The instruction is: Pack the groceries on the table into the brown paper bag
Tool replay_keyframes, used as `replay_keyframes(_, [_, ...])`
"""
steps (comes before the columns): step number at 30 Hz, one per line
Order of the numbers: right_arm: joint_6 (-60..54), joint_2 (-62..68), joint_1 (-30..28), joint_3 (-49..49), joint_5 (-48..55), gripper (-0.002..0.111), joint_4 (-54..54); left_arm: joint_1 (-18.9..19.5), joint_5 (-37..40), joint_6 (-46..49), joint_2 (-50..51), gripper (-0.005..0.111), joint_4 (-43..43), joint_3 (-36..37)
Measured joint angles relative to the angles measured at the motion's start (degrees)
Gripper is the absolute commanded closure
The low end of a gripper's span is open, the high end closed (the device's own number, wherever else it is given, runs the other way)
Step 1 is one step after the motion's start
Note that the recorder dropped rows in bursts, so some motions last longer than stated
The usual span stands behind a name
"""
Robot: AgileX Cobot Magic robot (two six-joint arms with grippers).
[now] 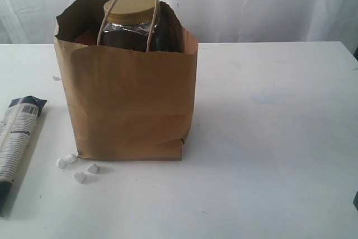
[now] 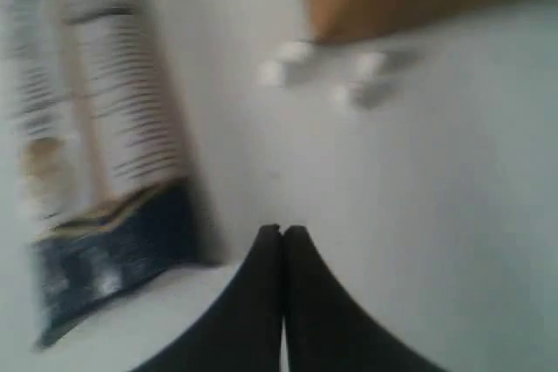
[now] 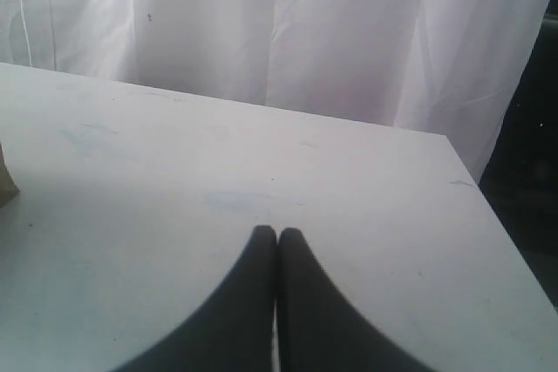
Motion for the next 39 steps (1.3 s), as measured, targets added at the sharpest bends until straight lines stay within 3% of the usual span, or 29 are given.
replay_keyframes(2, [0.0, 0.0, 0.0, 0.0, 0.0, 0.108, 0.0, 0.0, 0.2, 14.5, 6.9, 0.107, -11.9, -0.5])
replay_keyframes(6, [0.0, 0.0, 0.0, 0.0, 0.0, 0.108, 0.1, 0.0, -4.8, 35.6, 17.0, 0.106, -26.0, -0.8])
replay_keyframes(10, [0.0, 0.0, 0.0, 0.0, 0.0, 0.108, 0.1, 0.0, -9.5, 45.4, 23.5, 0.088, -32.1, -0.8])
replay_keyframes(13, [0.0, 0.0, 0.0, 0.0, 0.0, 0.108, 0.1, 0.0, -10.5, 49.1, 27.4, 0.070, -35.9, -0.8])
replay_keyframes(16, [0.0, 0.0, 0.0, 0.0, 0.1, 0.108, 0.1, 0.0, -12.0, 51.6, 31.1, 0.060, -39.7, -0.9])
replay_keyframes(25, [0.0, 0.0, 0.0, 0.0, 0.2, 0.108, 0.1, -1.6, -13.4, 52.1, 40.2, 0.059, -42.9, -5.5])
replay_keyframes(30, [0.0, 0.0, 0.0, 0.0, 0.2, 0.108, 0.1, -4.2, -16.8, 54.1, 44.8, 0.059, -37.6, -6.1])
replay_keyframes(39, [0.0, 0.0, 0.0, 0.0, 0.2, 0.108, 0.1, -4.7, -20.7, 56.7, 46.3, 0.059, -37.8, -6.8])
